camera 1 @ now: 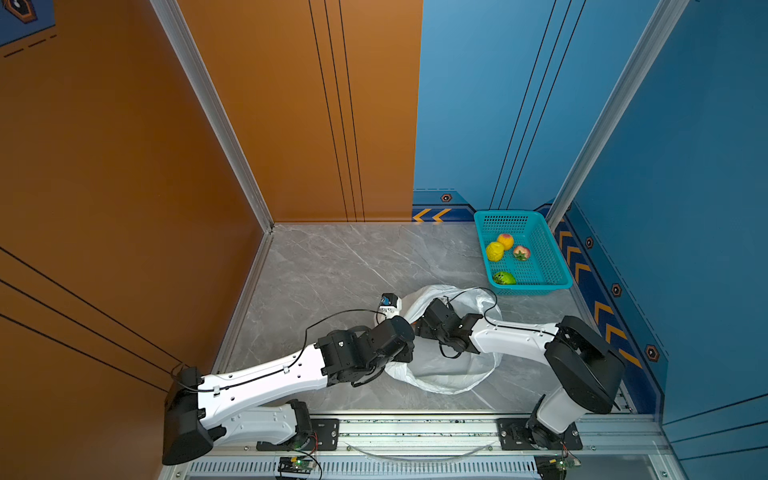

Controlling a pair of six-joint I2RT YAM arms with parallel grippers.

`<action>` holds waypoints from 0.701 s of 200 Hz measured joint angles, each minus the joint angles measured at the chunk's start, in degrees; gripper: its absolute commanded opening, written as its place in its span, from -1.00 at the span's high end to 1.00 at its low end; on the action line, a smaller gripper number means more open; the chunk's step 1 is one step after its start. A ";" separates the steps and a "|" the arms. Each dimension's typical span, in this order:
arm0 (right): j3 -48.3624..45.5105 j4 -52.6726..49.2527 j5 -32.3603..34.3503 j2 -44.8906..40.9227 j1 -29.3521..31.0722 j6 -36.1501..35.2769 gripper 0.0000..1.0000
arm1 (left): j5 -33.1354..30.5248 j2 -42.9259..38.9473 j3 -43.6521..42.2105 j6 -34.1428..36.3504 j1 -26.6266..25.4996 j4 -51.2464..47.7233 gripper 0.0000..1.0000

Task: Untie the knot of the plastic bag and take out the fruit
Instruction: 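Lower the right gripper onto the dark speckled fruit and grasp it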

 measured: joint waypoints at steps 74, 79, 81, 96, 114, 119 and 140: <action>-0.11 3.56 -0.02 2.75 -1.18 2.21 0.09 | 0.35 0.00 0.00 0.39 0.00 0.02 1.00; -0.17 3.72 -0.02 2.75 -1.18 2.29 0.11 | 0.35 0.00 0.00 0.39 0.00 0.02 1.00; -0.22 3.78 0.00 2.75 -1.18 2.21 0.12 | 0.37 0.00 0.00 0.39 0.00 0.02 1.00; -0.37 4.07 -0.02 2.75 -1.18 2.19 0.17 | 0.35 0.00 0.00 0.39 0.00 0.02 1.00; -0.44 4.09 -0.07 2.73 -1.16 2.16 0.19 | 0.35 0.00 0.00 0.39 0.00 0.02 1.00; -0.44 4.02 -0.24 2.62 -1.16 2.16 0.19 | 0.35 0.00 0.00 0.39 0.00 0.02 1.00; -0.68 2.56 -1.11 0.83 -0.81 2.12 0.20 | 0.28 -0.02 0.00 0.39 0.00 0.02 1.00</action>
